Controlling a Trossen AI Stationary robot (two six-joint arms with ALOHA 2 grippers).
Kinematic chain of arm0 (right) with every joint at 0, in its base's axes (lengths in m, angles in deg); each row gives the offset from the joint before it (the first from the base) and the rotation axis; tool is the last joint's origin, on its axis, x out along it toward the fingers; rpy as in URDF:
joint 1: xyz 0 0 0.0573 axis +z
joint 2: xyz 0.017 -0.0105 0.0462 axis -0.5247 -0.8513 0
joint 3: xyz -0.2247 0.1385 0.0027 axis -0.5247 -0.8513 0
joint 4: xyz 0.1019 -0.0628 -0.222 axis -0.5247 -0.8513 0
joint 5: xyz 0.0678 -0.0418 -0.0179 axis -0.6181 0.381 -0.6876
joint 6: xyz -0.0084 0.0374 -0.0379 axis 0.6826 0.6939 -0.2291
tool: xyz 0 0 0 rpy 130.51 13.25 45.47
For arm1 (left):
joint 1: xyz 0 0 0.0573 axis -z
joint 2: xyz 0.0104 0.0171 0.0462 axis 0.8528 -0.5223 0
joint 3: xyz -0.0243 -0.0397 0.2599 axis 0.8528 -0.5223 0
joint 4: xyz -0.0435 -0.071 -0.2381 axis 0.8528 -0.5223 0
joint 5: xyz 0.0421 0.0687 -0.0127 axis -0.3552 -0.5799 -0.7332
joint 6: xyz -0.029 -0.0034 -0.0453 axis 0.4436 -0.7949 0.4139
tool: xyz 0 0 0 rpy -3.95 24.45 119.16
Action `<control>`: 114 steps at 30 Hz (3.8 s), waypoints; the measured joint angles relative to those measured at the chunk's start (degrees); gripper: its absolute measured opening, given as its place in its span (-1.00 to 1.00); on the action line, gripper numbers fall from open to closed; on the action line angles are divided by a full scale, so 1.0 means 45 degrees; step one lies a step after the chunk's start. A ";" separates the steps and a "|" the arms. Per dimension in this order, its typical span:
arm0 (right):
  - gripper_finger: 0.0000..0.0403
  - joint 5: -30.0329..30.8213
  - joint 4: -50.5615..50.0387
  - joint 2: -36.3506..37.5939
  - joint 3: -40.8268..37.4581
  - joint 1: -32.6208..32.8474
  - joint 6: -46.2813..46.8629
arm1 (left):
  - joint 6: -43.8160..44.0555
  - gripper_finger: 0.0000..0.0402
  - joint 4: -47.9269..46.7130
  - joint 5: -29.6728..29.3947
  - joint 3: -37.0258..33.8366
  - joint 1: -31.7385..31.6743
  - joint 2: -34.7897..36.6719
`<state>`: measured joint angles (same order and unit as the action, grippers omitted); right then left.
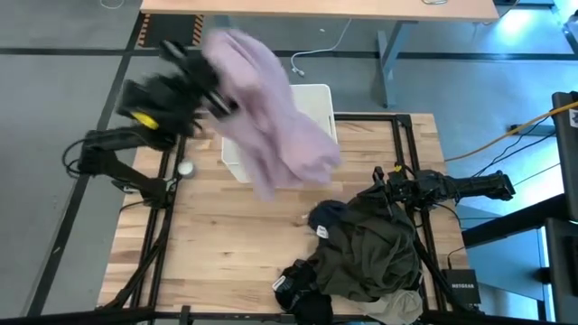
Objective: Sort clothes
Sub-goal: Put the pink polo shirt into the white laundry bin, then put the blue pants into the white laundry bin
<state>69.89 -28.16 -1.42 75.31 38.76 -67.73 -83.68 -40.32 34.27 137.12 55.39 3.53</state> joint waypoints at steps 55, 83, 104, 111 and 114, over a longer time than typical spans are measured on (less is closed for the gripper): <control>-0.85 0.0005 0.0003 0.0000 0.0003 -0.0001 -0.0002 | 0.8130 -0.29 -1.9551 -0.1814 0.1126 -0.5175 -0.2606; -0.85 0.0917 0.0008 0.0000 0.0002 0.0001 -0.1029 | 0.8956 -0.03 -1.0311 0.3631 -0.6768 0.0579 0.2445; -0.85 0.3867 0.6598 -0.0033 -0.0002 -0.0009 0.2711 | 0.9549 -0.03 -1.0217 0.3610 -0.8967 0.2459 0.4209; -0.85 0.1806 0.6817 -0.1922 0.2491 0.0010 0.0949 | 0.7900 -0.03 -0.9101 0.3553 -0.8947 0.2122 0.4342; -0.85 0.1910 0.4818 -0.4071 0.4651 0.0010 0.0271 | 0.7550 -0.03 -0.8915 0.3542 -0.8947 0.1916 0.4374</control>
<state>78.49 -6.48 -19.74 96.24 38.81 -66.51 -49.71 -80.44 50.21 96.86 64.01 23.21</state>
